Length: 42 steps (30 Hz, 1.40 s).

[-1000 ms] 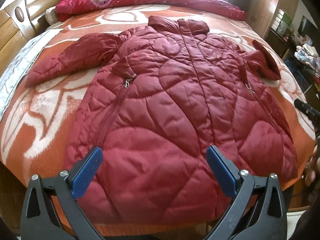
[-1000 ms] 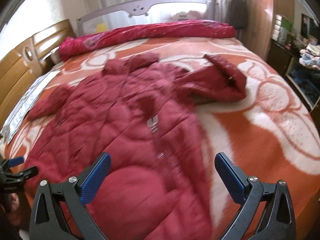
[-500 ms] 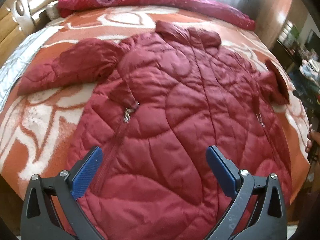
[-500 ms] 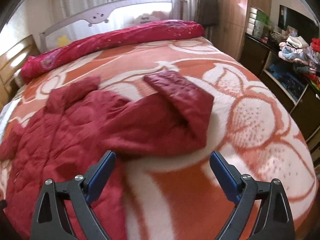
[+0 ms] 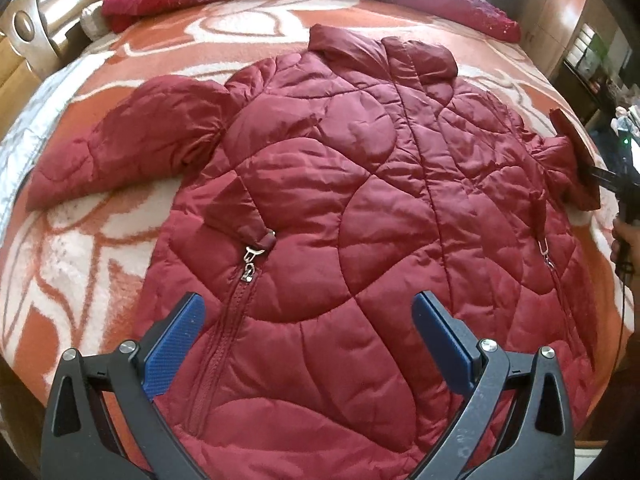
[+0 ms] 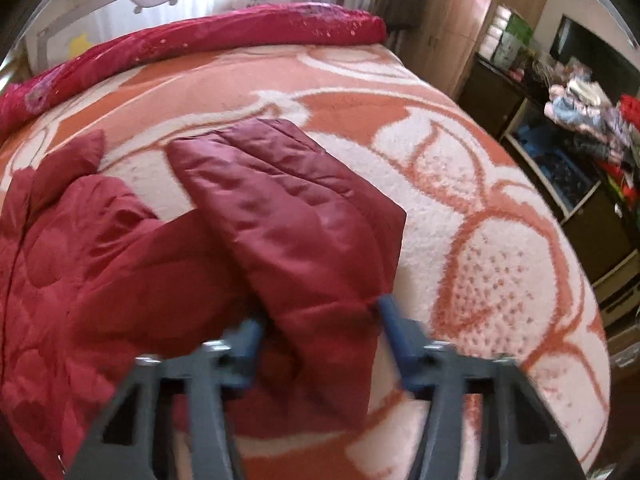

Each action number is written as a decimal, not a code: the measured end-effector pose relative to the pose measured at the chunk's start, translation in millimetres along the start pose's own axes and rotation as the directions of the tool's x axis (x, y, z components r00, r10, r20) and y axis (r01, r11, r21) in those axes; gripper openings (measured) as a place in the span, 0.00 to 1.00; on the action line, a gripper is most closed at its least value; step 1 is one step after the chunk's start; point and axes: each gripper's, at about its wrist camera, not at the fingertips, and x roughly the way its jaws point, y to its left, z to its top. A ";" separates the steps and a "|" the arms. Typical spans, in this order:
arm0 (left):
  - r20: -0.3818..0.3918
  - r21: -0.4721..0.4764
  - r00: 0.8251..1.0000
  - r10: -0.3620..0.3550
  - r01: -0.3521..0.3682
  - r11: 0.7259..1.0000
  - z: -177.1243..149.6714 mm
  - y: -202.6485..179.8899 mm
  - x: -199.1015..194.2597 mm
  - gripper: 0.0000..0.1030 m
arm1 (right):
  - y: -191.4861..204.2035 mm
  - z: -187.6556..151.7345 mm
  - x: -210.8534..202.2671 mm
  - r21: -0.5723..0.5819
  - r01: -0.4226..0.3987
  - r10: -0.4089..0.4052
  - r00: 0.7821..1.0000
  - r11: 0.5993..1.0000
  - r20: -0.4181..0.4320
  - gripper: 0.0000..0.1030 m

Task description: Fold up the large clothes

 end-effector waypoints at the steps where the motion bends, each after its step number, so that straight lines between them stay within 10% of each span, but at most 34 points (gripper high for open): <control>1: 0.002 -0.007 1.000 0.004 -0.004 1.000 1.1 0.8 1.3 1.00 | -2.9 0.9 -1.6 0.016 -0.017 0.017 1.000 1.000 0.011 0.29; 13: -0.014 -0.038 0.998 -0.062 0.061 0.997 7.9 7.7 14.7 1.00 | 75.4 -29.2 -64.7 -0.046 -0.297 0.301 0.946 0.954 0.122 0.19; 24: 0.017 -0.097 0.976 -0.215 0.216 0.972 15.6 29.4 9.0 1.00 | 248.1 -77.5 -41.4 -0.239 -0.535 0.554 0.832 0.810 0.014 0.18; 32: 0.024 -0.215 0.932 -0.362 0.358 0.909 36.7 55.6 30.7 1.00 | 333.2 -142.5 20.5 -0.347 -0.612 0.607 0.783 0.711 -0.136 0.23; 37: 0.020 -0.299 0.889 -0.458 0.442 0.846 63.4 66.1 59.5 1.00 | 359.6 -175.1 46.7 -0.422 -0.605 0.579 0.789 0.675 -0.206 0.28; 42: -0.017 -0.263 0.893 -0.449 0.429 0.864 93.6 55.3 84.9 0.95 | 364.3 -176.4 43.1 -0.422 -0.618 0.592 0.779 0.664 -0.208 0.44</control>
